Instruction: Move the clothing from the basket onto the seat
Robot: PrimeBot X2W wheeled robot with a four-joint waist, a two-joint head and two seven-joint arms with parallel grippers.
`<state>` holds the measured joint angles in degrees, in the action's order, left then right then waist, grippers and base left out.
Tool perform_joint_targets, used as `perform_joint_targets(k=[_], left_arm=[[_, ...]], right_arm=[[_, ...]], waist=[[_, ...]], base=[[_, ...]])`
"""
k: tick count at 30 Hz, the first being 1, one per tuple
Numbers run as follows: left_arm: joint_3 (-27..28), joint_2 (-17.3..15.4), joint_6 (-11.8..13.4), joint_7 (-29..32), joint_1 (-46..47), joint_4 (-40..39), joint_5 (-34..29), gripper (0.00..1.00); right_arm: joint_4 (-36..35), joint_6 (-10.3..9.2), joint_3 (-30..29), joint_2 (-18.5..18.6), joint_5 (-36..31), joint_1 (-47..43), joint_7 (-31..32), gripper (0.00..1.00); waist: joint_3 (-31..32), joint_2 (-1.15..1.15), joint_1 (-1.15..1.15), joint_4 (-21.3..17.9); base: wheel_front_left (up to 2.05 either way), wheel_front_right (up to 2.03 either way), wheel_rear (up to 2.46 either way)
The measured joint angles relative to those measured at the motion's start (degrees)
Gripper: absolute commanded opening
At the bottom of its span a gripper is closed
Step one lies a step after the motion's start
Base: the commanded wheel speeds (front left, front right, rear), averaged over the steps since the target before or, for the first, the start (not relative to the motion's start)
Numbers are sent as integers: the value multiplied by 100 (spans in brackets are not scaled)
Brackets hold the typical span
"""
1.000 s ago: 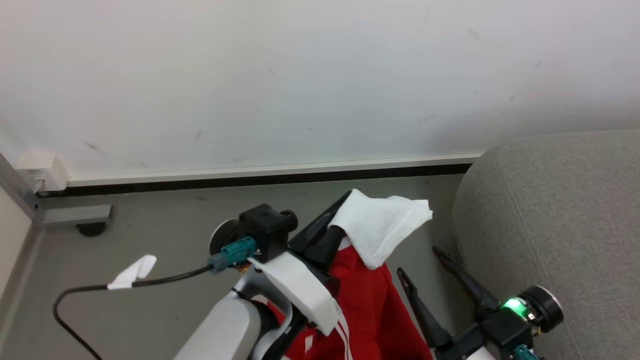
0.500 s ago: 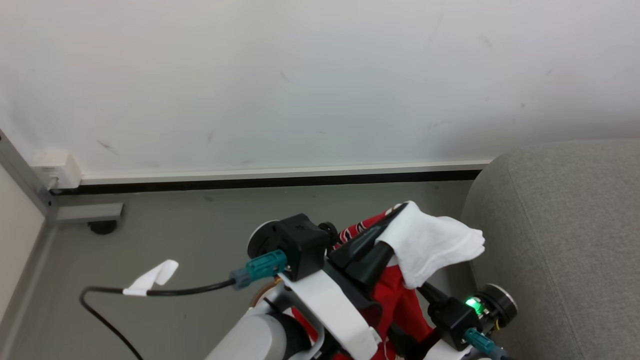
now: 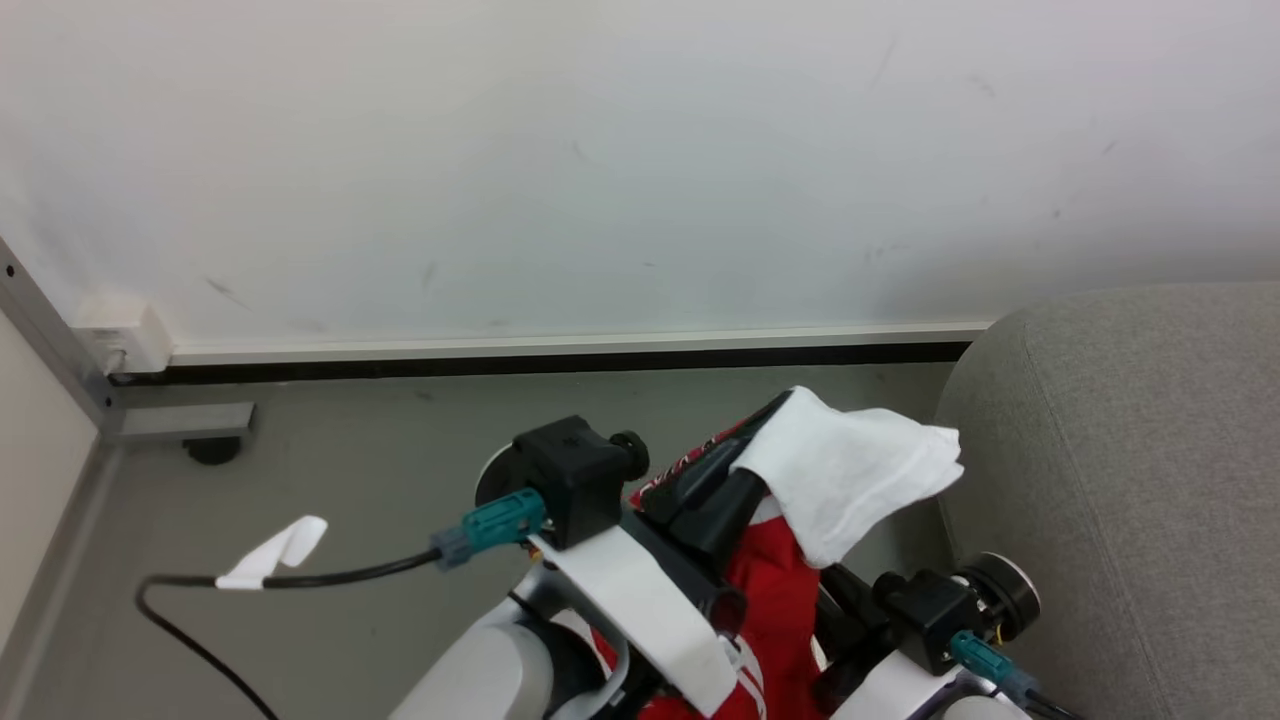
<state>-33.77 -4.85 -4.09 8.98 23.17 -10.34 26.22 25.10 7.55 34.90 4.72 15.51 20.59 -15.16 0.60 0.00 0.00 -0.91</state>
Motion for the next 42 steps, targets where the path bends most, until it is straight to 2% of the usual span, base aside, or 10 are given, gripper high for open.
perform_joint_targets(k=[2,3,5,6,7,13,24,31,42], left_arm=[[70,-21,59,-40,-13,27,0,0],[116,-45,74,-63,-18,44,0,8],[207,-91,133,-158,-51,99,-2,39],[242,-118,167,-211,-83,133,-13,72],[282,-132,189,-263,-121,179,-16,100],[333,-274,236,-669,-438,539,-110,100],[89,-619,140,-1637,-1081,1362,-520,100],[41,-664,168,-2199,-1162,1982,-765,100],[2,-480,86,-2374,-1053,2168,-827,100]], right_arm=[[-109,0,-109,5,57,-57,0,0],[-156,0,-170,12,77,-83,0,0],[-261,0,-285,40,126,-116,1,0],[-318,0,-348,62,138,-131,1,0],[-368,0,-410,81,144,-148,1,0],[-727,0,-940,277,170,-205,1,0],[-1193,0,-1882,632,49,-465,1,0],[-1400,0,-2143,689,-1,-542,1,0],[-1427,0,-2084,738,-7,-558,1,0]], waist=[[-22,0,0,-17],[-33,0,0,-27],[-56,0,0,-46],[-66,0,0,-57],[-76,0,0,-66],[-116,0,0,-136],[-124,0,0,-248],[-139,0,0,-421],[-139,0,0,-685]], base=[[0,0,0],[0,0,0],[0,0,0],[0,0,0],[0,0,0],[0,0,0],[0,0,0],[0,0,0],[0,0,0]])
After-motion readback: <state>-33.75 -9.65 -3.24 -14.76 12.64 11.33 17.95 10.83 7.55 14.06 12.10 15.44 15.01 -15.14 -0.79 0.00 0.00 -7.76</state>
